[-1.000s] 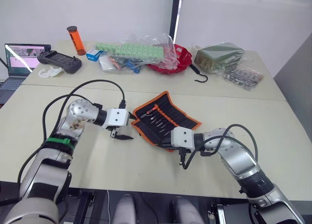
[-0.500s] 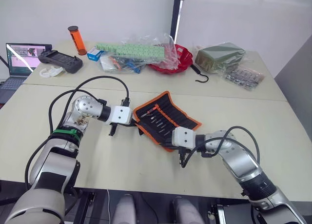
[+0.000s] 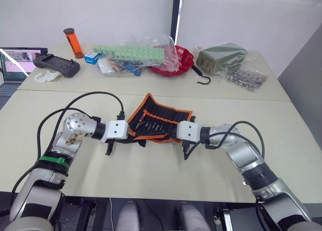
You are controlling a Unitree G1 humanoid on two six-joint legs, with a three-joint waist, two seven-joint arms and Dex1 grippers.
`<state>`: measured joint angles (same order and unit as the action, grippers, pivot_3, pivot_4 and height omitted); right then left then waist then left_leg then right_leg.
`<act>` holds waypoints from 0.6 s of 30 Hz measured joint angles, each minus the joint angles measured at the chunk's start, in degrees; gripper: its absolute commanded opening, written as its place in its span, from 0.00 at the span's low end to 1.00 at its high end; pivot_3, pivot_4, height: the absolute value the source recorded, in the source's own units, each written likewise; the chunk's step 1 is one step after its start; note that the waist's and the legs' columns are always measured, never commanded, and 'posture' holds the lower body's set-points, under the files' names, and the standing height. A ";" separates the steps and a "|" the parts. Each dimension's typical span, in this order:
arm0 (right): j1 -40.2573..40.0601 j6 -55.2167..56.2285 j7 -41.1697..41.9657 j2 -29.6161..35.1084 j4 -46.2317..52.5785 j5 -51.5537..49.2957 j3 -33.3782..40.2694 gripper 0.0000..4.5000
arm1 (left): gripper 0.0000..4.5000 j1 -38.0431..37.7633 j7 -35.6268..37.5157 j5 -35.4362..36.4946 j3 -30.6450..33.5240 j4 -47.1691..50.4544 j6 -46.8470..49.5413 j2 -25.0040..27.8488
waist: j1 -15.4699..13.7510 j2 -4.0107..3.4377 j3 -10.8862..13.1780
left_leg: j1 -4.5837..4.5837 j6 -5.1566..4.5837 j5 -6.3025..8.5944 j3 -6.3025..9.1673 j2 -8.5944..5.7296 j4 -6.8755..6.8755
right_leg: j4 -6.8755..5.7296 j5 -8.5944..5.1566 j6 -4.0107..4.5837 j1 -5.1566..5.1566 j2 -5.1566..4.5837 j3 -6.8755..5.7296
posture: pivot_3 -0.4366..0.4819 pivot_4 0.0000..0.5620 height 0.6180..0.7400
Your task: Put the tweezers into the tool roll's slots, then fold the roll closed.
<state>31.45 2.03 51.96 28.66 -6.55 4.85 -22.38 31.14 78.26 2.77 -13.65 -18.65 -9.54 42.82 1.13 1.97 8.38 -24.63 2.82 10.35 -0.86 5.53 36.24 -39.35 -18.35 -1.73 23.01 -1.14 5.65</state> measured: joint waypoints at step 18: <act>-10.53 -13.53 8.85 6.27 17.80 -13.36 3.45 0.00 | 0.00 -6.04 -2.95 6.35 1.39 14.43 21.57 3.55 | -0.45 -0.01 0.01 | 0.00 0.00 0.00 0.03 0.00 0.08 | 0.02 -0.01 0.00 -0.05 0.00 -0.01 | 0.48 0.27 0.97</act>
<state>20.92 -11.50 60.81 34.93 11.24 -8.52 -18.93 25.10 75.31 9.12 -12.26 -4.22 12.03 46.38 0.68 1.96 8.39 -24.63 2.82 10.35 -0.83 5.53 36.31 -39.33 -18.35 -1.73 22.96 -1.14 5.64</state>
